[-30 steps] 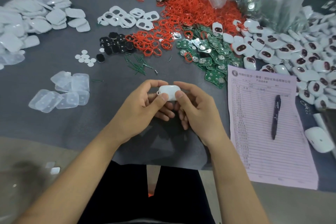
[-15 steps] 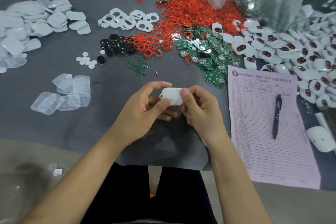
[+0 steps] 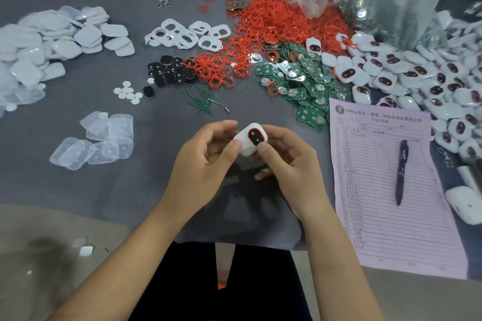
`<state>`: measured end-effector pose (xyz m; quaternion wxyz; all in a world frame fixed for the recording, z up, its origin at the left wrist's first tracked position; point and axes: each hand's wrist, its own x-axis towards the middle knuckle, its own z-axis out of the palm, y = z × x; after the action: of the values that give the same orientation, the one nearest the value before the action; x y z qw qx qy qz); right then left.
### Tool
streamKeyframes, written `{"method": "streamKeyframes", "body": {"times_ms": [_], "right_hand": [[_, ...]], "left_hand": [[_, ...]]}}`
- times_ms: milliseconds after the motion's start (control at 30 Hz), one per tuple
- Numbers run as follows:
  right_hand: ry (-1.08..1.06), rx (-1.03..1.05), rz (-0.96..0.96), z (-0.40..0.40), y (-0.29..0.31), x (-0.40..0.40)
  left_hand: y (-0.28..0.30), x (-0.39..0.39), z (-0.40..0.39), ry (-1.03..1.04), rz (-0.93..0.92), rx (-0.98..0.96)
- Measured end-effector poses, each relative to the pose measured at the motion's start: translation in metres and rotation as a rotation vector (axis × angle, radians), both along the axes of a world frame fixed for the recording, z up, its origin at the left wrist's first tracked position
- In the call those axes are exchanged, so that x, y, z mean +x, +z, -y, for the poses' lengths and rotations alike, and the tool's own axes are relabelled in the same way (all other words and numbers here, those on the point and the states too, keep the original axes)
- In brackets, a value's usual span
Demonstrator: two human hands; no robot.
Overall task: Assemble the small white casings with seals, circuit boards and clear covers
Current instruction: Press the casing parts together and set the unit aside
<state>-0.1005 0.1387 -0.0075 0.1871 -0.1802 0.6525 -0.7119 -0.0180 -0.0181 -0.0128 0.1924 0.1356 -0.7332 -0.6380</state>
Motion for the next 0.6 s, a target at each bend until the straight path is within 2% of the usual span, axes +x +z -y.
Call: {"method": "streamKeyframes", "body": {"times_ms": [67, 233, 367, 600], "right_hand": [[-0.015, -0.003, 0.018, -0.0009, -0.0001, -0.0003], [-0.056, 0.090, -0.077, -0.0020, -0.0032, -0.0014], [0.010, 0.082, -0.110, -0.0020, -0.0030, -0.0016], [0.040, 0.079, -0.165, -0.0025, -0.0046, -0.0001]], "left_hand": [[-0.0001, 0.0010, 0.0020, -0.018, 0.026, -0.092], [0.0026, 0.0020, -0.0020, -0.164, 0.099, -0.082], [0.0046, 0.0016, -0.0030, -0.131, 0.077, -0.009], [0.0047, 0.0008, -0.0037, -0.139, 0.062, -0.064]]}}
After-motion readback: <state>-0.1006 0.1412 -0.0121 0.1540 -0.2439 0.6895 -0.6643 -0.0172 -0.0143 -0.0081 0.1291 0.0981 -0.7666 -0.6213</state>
